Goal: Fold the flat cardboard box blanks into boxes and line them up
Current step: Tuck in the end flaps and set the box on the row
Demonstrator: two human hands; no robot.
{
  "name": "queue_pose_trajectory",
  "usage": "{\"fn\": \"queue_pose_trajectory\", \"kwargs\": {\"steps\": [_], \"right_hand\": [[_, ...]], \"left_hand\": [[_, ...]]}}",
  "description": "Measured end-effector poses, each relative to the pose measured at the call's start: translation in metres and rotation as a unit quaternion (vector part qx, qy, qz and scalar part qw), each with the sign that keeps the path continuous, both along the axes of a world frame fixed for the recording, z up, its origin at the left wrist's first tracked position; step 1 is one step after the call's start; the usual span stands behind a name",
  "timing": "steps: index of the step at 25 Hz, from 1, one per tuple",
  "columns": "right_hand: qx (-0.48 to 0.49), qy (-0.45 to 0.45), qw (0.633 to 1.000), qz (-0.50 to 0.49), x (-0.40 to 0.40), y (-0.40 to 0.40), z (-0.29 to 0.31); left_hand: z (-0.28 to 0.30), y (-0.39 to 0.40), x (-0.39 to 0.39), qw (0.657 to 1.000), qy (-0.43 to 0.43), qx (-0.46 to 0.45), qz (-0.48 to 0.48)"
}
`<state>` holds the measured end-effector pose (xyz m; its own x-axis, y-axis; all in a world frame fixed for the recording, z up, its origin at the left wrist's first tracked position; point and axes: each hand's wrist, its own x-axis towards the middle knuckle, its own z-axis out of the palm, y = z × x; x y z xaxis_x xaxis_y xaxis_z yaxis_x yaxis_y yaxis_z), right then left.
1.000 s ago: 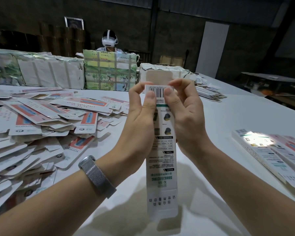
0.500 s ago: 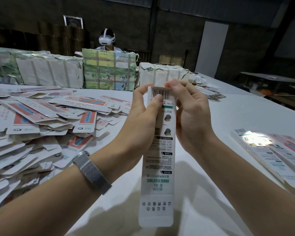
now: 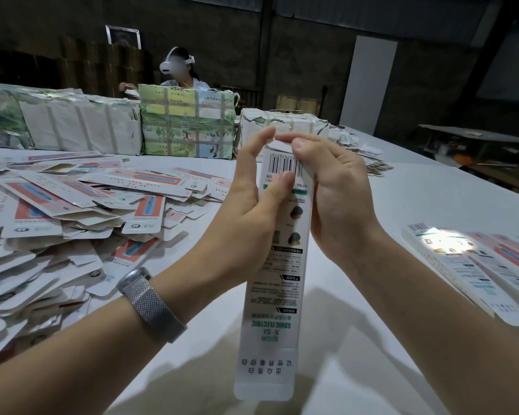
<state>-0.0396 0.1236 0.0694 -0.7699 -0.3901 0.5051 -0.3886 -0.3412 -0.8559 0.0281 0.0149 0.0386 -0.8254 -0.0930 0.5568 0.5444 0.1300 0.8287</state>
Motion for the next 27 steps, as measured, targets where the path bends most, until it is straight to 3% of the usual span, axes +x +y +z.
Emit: {"fn": "queue_pose_trajectory", "kwargs": {"steps": [5,9,15,20,27], "right_hand": [[0.036,-0.003,0.999,-0.016,-0.0019,0.0039,0.0077],[0.053,0.026,0.998,-0.003,-0.0048,0.0066,0.0101],[0.039,-0.035,0.999,0.017,-0.0038,0.0025,0.0066],[0.026,0.02,0.999,-0.011,-0.0005,0.001,0.0053],[0.037,0.02,0.999,-0.017,-0.0018,0.0026,0.0069]], "left_hand": [[0.0011,-0.0039,0.0008,0.999,0.016,-0.044,0.001],[0.0047,-0.0063,0.0006,1.0,0.009,-0.023,0.019],[0.0044,-0.004,0.0021,0.998,0.011,-0.045,0.03],[0.0062,-0.005,0.0033,0.999,0.022,-0.042,0.018],[0.0061,-0.0067,0.0041,0.996,0.03,-0.08,0.031]]}}
